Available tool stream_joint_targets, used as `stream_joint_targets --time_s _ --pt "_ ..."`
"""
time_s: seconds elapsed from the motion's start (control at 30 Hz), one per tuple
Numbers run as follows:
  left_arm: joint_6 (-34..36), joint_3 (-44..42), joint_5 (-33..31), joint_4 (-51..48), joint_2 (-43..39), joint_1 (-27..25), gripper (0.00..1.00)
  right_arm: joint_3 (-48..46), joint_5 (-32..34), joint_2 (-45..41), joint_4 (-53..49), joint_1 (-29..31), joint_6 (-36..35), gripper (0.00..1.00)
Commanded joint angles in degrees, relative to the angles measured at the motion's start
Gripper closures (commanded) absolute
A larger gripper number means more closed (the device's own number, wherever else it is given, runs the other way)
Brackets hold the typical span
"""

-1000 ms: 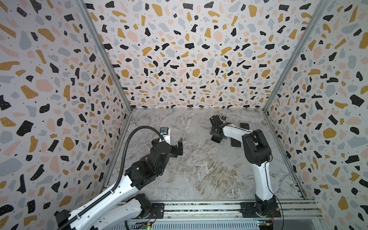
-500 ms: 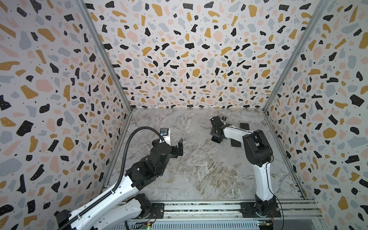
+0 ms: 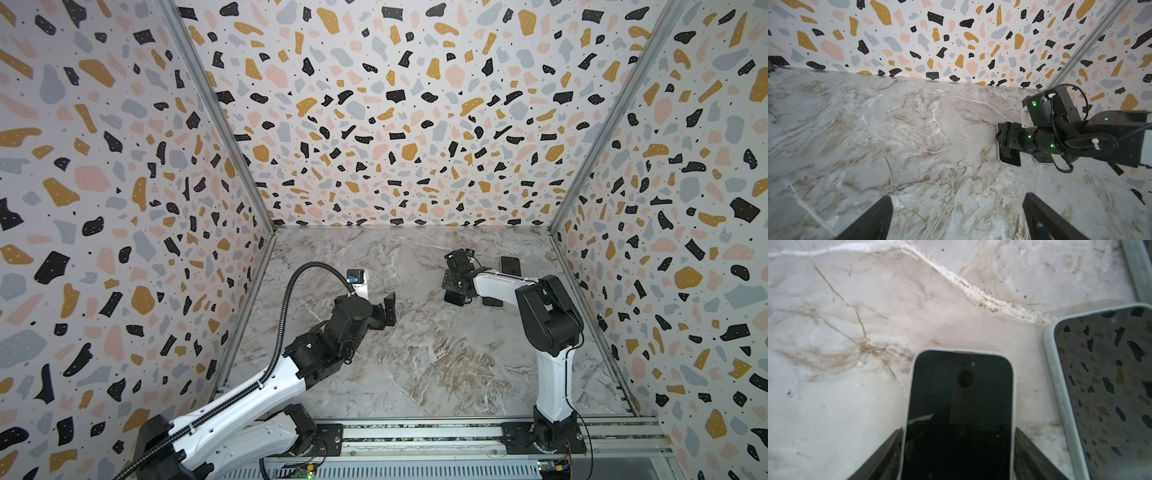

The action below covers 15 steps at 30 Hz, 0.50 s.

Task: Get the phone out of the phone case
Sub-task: 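Close the right gripper on the cased phone's end and lift it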

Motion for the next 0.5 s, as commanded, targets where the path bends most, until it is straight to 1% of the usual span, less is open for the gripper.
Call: stream_joint_targets --time_s 0.0,0.1,0.23,0.33,0.47 --pt "-4.91 0.15 2.13 5.36 1.72 -0.16 0.01 -2.45 -3.19 -4.23 1.66 0.58 -3.25 0.56" --pt "-9.17 0.42 4.78 6.22 4.83 1.38 0.01 -4.85 -4.53 -6.5 3.36 0.58 -5.29 0.56" --pt "-14.58 -0.47 10.14 8.79 8.91 5.04 0.0 -7.97 -6.94 -9.45 5.7 0.69 -8.51 0.58" --pt "-16.49 -0.94 12.77 11.06 10.72 7.18 0.0 -10.67 -8.94 -11.85 7.9 0.81 -10.43 0.62" --pt "-18.78 -1.6 17.68 15.24 13.47 10.02 0.0 -12.86 -11.3 -14.12 9.64 1.31 -13.33 0.63"
